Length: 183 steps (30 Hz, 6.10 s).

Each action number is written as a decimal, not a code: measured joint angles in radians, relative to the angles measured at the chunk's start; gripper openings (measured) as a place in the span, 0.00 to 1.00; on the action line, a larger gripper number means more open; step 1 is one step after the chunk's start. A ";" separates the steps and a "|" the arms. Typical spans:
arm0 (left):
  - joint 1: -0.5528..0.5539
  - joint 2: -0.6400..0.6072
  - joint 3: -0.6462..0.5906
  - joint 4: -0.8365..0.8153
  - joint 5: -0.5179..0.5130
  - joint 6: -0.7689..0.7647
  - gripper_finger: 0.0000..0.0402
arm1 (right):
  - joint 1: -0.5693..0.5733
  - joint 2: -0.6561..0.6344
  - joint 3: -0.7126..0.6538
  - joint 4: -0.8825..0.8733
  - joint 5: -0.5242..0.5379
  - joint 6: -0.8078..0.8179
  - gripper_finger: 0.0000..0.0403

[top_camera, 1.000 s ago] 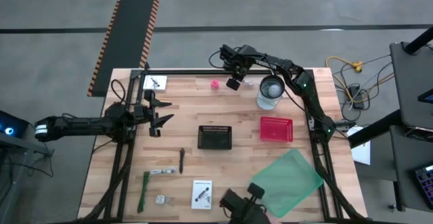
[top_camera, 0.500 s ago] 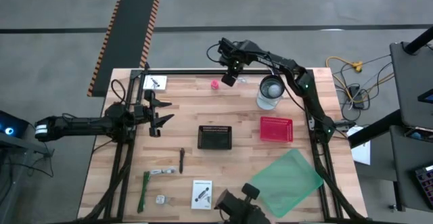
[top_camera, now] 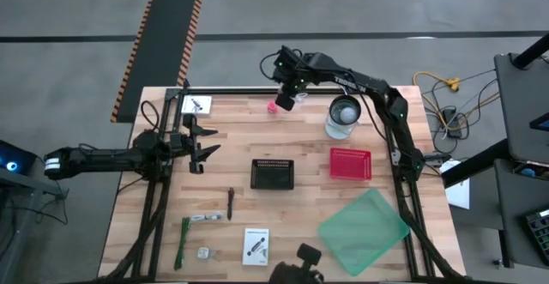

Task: Pick and place items into bin
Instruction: Put the top white charger cable into the blue bin

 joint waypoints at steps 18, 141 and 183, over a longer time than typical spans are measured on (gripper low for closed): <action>0.000 0.000 -0.001 0.000 0.000 0.000 0.48 | 0.044 -0.389 -0.625 0.622 -0.106 0.027 0.02; 0.000 0.111 -0.007 0.001 0.000 -0.142 0.48 | 0.652 -0.809 -1.102 0.777 -0.129 0.307 0.02; 0.000 0.111 -0.007 0.001 0.000 -0.143 0.48 | 0.849 -0.809 -1.116 0.736 0.069 0.478 0.02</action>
